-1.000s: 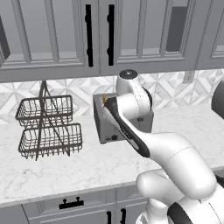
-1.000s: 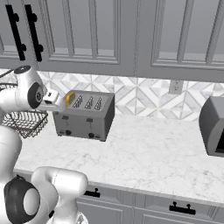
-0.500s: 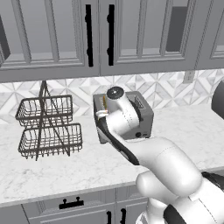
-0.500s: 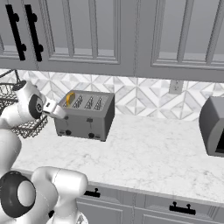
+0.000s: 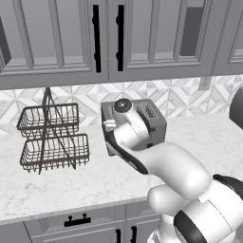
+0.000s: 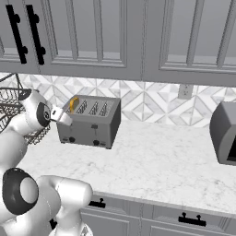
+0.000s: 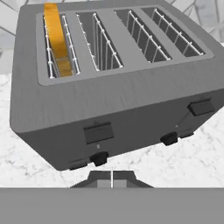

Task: Start the toaster. Once the lever pops up, take the bread to the plate on the dining counter.

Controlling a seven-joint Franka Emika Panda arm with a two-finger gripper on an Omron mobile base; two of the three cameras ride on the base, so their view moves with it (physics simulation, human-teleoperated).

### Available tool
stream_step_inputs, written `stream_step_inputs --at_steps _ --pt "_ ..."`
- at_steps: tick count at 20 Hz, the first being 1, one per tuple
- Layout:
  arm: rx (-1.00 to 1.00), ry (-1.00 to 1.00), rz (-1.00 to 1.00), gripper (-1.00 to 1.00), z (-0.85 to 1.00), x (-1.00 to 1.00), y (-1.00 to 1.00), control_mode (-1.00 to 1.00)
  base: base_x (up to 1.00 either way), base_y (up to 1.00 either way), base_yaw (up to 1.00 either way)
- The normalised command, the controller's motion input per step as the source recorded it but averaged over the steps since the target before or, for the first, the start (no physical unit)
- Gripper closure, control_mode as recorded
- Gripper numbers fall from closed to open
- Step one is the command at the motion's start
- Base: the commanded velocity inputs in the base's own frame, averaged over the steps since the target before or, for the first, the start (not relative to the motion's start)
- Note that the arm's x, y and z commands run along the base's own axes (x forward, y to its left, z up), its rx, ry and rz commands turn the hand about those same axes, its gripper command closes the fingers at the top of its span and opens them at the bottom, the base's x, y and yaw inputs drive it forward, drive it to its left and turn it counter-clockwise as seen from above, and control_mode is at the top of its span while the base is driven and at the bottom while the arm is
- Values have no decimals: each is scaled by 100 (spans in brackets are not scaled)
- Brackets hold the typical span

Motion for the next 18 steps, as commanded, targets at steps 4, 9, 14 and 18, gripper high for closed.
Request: stream_step_inputs --at_steps 4,9,14,18 --pt "0 0 0 100 -10 33 0 -100 0 0 0" --pt "0 0 0 100 -13 28 0 -100 0 0 0" --pt "0 1 0 100 -19 24 0 -100 0 0 0" --pt "0 0 0 100 -19 18 0 -100 0 0 0"
